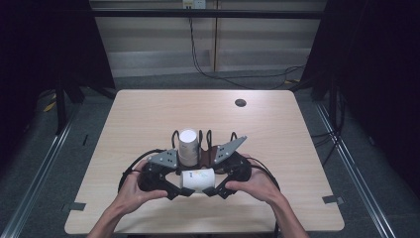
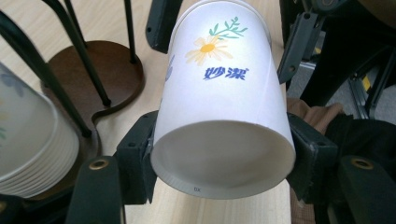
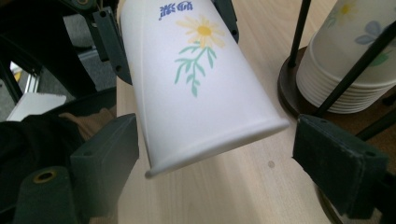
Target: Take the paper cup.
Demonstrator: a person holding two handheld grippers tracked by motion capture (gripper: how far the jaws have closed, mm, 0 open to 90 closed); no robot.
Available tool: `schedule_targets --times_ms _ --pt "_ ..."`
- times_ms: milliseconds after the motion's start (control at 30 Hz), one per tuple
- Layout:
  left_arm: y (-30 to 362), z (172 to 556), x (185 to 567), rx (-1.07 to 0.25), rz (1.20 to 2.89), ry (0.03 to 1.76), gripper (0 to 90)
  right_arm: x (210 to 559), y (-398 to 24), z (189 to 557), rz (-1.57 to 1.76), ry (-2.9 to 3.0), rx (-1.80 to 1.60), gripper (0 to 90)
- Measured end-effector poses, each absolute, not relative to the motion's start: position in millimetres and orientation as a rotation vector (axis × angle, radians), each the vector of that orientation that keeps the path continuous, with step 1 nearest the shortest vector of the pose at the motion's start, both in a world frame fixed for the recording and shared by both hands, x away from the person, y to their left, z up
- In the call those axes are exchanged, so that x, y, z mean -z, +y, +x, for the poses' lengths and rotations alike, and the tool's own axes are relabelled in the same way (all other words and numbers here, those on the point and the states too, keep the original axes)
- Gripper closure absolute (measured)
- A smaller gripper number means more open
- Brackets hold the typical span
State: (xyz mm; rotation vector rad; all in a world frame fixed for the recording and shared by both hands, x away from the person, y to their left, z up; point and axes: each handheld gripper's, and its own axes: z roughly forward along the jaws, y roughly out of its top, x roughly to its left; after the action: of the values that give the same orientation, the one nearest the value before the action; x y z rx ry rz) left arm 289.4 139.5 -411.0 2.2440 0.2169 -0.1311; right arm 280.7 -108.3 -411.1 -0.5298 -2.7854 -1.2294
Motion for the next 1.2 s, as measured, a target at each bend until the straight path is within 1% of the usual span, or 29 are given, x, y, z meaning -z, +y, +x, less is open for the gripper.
schedule_targets --times_ms 333,967,1200 --pt "144 291 411 0.077 2.203 0.249 36.8 409 -121 281 -0.596 -2.733 1.356 14.1" --pt "148 291 411 0.058 2.132 0.271 36.7 411 -134 278 -0.657 -2.614 1.558 14.6" --pt "150 290 408 0.062 2.098 0.286 36.7 410 -138 278 -0.674 -2.543 1.685 15.2"
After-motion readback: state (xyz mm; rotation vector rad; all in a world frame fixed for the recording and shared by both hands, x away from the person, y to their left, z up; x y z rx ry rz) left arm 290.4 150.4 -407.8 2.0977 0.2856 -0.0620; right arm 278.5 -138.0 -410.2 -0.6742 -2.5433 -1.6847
